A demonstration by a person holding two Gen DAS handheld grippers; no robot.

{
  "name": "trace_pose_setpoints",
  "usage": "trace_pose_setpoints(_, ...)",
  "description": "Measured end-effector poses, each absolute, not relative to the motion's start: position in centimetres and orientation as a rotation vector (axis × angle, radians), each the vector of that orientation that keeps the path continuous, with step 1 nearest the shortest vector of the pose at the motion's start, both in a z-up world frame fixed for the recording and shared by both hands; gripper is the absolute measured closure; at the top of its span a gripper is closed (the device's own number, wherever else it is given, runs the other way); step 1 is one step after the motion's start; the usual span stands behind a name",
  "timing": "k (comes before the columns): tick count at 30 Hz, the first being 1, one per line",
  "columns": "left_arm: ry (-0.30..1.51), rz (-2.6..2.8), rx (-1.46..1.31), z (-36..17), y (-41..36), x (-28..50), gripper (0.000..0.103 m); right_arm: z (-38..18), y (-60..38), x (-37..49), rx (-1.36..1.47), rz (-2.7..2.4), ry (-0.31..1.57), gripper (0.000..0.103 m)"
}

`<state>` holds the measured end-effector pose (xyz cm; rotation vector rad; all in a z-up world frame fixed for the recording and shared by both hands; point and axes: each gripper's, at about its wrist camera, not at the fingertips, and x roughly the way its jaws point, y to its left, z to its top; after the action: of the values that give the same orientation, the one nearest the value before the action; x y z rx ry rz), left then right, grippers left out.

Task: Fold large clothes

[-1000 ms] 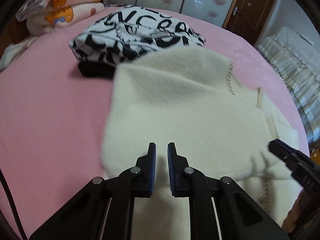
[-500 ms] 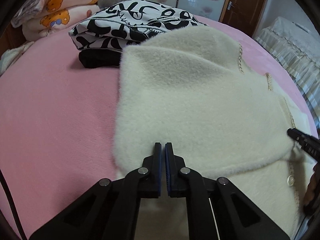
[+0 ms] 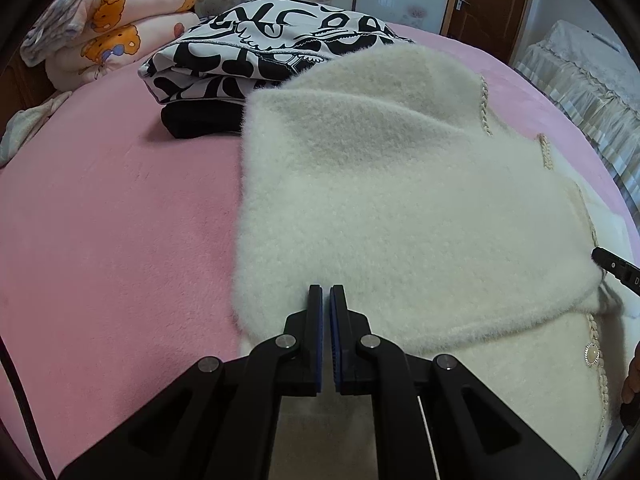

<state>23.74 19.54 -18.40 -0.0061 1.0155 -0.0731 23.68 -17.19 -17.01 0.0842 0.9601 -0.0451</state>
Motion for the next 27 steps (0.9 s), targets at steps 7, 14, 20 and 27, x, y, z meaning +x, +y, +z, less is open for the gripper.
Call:
trace_pose_setpoints(7, 1.034, -0.064, -0.023, -17.6, 19.1, 22.9, 0.083, -15.9, -17.4, 22.8, 0.138, -0.032, 0.976, 0.089)
trace_pose_setpoints(14, 0.977, -0.001, 0.015, -15.4, 18.2, 20.6, 0.027, -14.5, -17.1, 20.8, 0.173, -0.022, 0.974, 0.088)
trace_pose_setpoints(20, 0.972, -0.008, 0.005, -13.4, 18.1, 18.5, 0.027, -13.2, -16.5, 18.6, 0.191, -0.004, 0.959, 0.088)
trace_pose_setpoints(27, 0.942, -0.020, 0.012, -10.9, 18.2, 15.4, 0.027, -11.3, -15.8, 15.3, 0.198, 0.017, 0.938, 0.088)
